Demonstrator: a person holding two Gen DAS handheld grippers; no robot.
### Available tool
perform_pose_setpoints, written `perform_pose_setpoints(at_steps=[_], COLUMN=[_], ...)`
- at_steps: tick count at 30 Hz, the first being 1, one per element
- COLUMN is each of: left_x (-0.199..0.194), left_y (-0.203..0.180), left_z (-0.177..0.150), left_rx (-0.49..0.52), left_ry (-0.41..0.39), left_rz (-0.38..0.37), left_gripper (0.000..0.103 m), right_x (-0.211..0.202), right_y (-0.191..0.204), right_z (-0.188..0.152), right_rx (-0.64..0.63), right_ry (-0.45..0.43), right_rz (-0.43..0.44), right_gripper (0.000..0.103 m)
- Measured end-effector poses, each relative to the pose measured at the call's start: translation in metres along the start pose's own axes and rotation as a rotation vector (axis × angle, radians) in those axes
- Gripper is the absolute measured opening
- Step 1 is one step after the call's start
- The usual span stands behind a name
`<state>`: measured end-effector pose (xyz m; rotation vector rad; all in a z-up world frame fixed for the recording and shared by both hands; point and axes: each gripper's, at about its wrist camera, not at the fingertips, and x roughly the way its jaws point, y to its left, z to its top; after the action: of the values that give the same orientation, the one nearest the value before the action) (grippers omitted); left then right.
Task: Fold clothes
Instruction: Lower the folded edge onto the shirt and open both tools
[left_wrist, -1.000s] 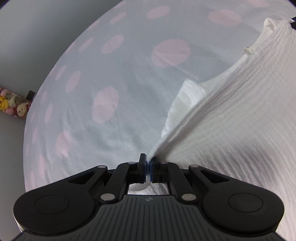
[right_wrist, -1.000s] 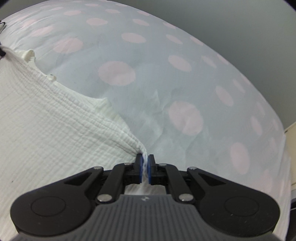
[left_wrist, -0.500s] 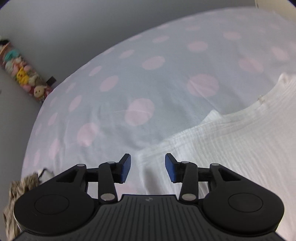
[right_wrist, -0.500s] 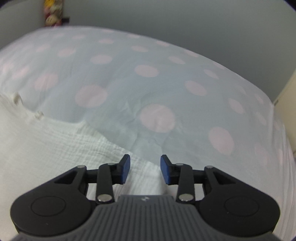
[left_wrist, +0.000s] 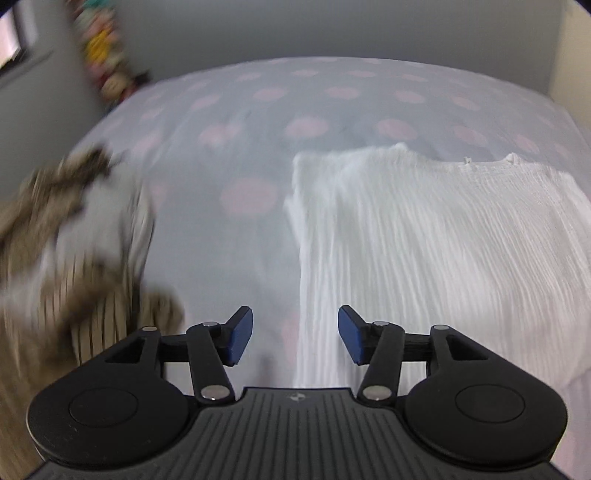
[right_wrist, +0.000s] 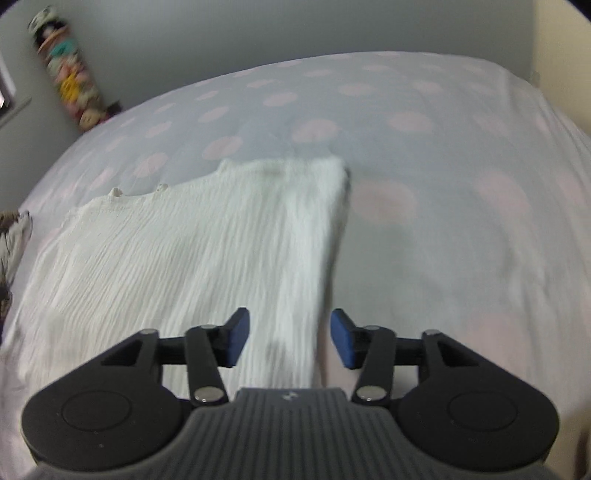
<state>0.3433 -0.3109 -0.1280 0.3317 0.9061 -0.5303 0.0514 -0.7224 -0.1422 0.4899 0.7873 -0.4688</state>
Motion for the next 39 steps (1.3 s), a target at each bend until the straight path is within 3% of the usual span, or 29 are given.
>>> perform_pose_setpoints(at_steps=[8, 18, 26, 34, 37, 39], left_x=[-0.01, 0.004, 0.008, -0.011, -0.024, -0.032], left_y=[0.022, 0.021, 0.009, 0.003, -0.006, -0.014], left_z=[-0.073, -0.09, -0.089, -0.095, -0.097, -0.1], left_rx=[-0.337, -0.446, -0.357, -0.13, 0.001, 0.114], left_ry=[0.026, -0.022, -0.065, -0.09, -0.125, -0.145], left_rz=[-0.053, -0.057, -0.014, 0.022, 0.058, 0.079], left_gripper=[0.05, 0.052, 0.047, 0.046, 0.046, 0.046], right_x=[-0.016, -0.005, 0.002, -0.016, -0.028, -0.037], right_y=[-0.018, -0.015, -0.006, 0.001, 0.012, 0.026], right_z=[-0.075, -0.102, -0.101, -0.1, -0.099, -0.099], right_rx=[0.272, 0.367, 0.291, 0.154, 0.025, -0.111], right_ry=[-0.008, -0.044, -0.076, -0.086, -0.125, -0.141], right_rz=[0.022, 0.05, 0.023, -0.02, -0.047, -0.074], right_gripper=[0.053, 0.054, 0.047, 0.045, 0.046, 0.053])
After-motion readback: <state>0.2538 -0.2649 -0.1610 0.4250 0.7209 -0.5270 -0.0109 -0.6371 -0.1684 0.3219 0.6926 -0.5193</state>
